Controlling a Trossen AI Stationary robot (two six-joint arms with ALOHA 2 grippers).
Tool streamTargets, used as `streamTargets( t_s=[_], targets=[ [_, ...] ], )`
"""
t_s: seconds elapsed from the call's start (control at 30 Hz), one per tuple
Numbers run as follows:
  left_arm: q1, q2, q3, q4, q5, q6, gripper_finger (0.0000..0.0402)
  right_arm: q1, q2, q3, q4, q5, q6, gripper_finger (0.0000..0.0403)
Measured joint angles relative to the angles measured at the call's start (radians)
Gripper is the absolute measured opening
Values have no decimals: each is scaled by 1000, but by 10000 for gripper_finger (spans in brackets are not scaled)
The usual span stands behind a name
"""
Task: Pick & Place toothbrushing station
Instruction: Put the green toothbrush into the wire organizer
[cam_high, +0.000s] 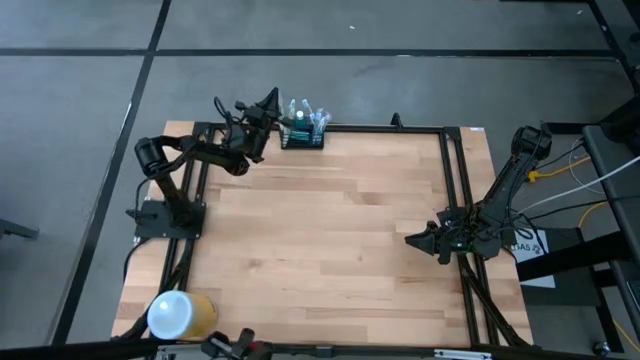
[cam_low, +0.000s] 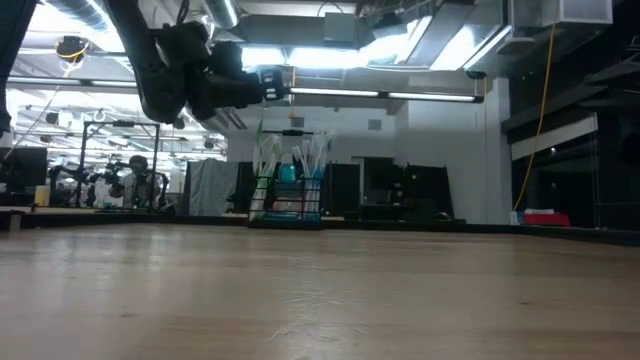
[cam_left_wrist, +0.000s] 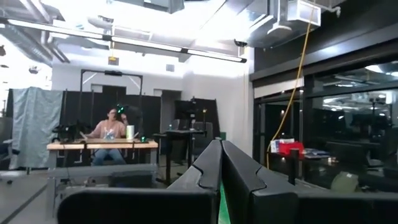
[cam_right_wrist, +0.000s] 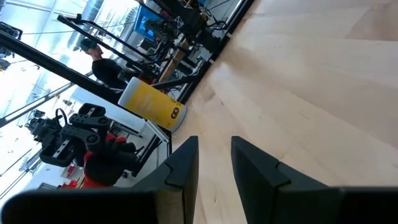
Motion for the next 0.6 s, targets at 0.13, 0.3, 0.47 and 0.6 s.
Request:
streamTargets(
  t_s=[0.13,0.3,0.47,0.6],
  targets=[
    [7,29,0,0,-3,-36,1,0,0,0,-20,2,23,98],
    [2,101,11,0,-14,-112,1,0,1,0,-20,2,24,98],
    [-37,155,52,0,-41,-120,1,0,1,0,-19,2,30,98],
    [-67,164,45,0,-103,-132,1,0,1,0,-20,2,30,98]
  ],
)
